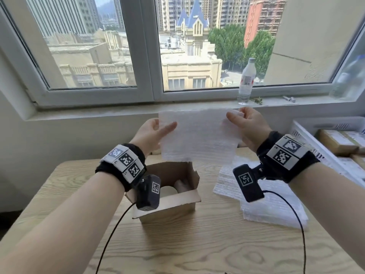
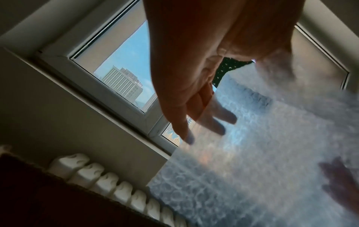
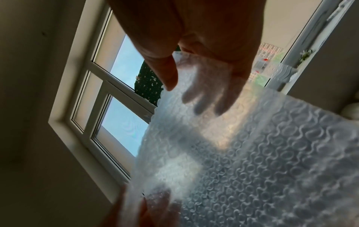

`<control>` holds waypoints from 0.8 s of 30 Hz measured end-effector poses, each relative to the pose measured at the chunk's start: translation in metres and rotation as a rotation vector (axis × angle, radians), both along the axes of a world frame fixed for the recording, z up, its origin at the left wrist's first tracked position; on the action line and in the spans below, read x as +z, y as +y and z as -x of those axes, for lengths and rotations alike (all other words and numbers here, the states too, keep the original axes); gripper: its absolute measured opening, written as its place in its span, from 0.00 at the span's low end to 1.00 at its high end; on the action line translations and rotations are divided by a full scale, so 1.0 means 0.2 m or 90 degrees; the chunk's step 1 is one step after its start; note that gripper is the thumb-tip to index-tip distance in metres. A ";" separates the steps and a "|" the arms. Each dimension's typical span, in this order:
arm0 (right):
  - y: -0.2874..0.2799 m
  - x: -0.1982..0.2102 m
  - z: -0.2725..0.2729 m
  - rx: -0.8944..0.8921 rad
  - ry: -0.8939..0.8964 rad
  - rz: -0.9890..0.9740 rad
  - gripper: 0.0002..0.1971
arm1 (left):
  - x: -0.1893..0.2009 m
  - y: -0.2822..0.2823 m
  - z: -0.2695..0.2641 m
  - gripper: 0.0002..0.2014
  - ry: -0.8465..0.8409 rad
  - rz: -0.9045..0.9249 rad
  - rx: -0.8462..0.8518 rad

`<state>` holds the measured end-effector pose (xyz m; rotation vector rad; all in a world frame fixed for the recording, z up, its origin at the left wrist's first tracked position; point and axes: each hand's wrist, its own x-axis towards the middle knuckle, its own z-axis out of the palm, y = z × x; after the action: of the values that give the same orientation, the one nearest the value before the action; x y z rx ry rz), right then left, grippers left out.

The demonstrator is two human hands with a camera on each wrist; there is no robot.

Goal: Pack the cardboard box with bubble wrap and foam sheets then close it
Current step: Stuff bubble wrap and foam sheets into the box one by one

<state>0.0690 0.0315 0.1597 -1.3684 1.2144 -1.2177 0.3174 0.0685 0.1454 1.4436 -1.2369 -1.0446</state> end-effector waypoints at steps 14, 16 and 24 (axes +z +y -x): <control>0.08 0.00 -0.07 0.207 -0.062 -0.218 0.05 | -0.03 0.05 -0.09 0.15 0.053 0.032 0.072; 0.08 -0.01 -0.07 0.241 -0.067 -0.246 0.11 | -0.04 0.05 -0.10 0.15 0.085 0.029 0.084; 0.09 -0.05 -0.12 0.138 -0.102 -0.180 0.04 | -0.03 0.09 -0.09 0.28 0.063 -0.008 0.042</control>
<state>0.0925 0.0486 0.1488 -1.1366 1.0504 -0.9450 0.3347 0.0867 0.1387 1.4152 -1.1081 -1.0675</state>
